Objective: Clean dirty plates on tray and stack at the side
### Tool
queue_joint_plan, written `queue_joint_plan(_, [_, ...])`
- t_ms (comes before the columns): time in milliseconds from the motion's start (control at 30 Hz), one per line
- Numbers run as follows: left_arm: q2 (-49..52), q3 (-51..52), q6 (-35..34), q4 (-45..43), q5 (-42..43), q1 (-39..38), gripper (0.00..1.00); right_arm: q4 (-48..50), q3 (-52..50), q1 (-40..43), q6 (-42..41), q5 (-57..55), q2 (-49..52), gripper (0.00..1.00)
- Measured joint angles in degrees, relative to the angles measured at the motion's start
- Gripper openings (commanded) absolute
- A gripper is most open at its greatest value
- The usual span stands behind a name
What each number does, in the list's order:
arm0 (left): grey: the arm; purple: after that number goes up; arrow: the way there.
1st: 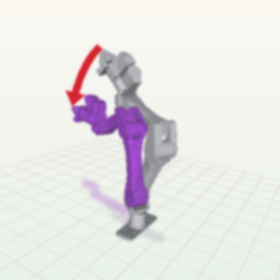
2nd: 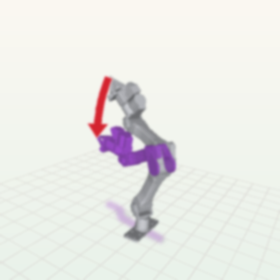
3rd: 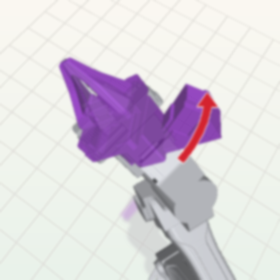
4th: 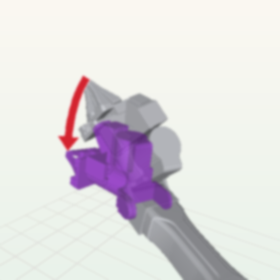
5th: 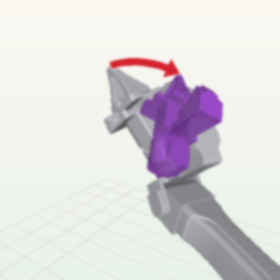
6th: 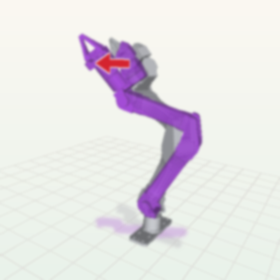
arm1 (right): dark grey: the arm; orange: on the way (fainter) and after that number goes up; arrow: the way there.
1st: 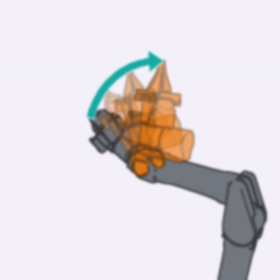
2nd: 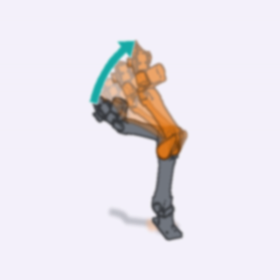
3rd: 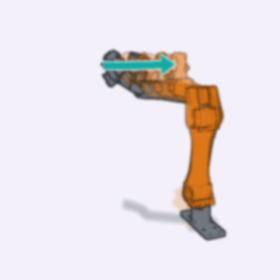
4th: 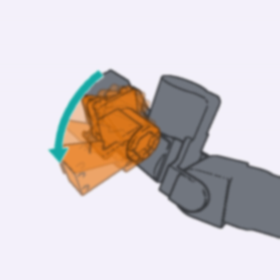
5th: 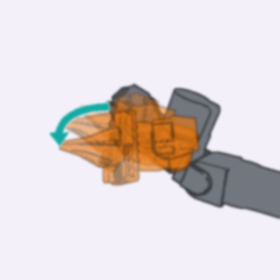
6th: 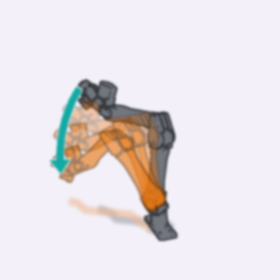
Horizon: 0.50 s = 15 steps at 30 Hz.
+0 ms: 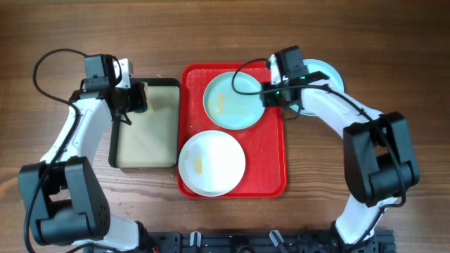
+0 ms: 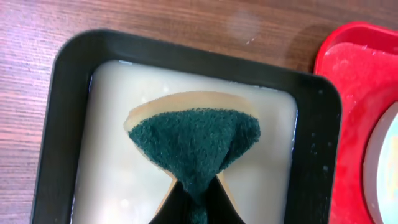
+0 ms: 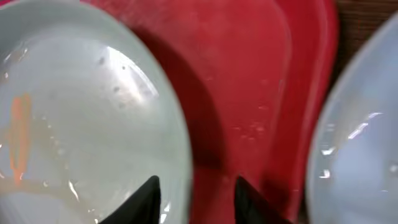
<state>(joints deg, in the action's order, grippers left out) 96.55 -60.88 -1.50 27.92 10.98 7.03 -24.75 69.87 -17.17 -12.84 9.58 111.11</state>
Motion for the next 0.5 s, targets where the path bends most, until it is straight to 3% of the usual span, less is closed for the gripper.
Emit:
queue_joint_plan(100, [0.0, 0.0, 0.0, -0.3, 0.0, 0.0, 0.04, 0.0, 0.0, 2.8, -1.2, 3.6, 0.0, 0.24])
queue_joint_plan(500, [0.0, -1.1, 0.0, 2.5, 0.0, 0.0, 0.04, -0.5, 0.0, 2.7, -2.0, 8.4, 0.0, 0.21])
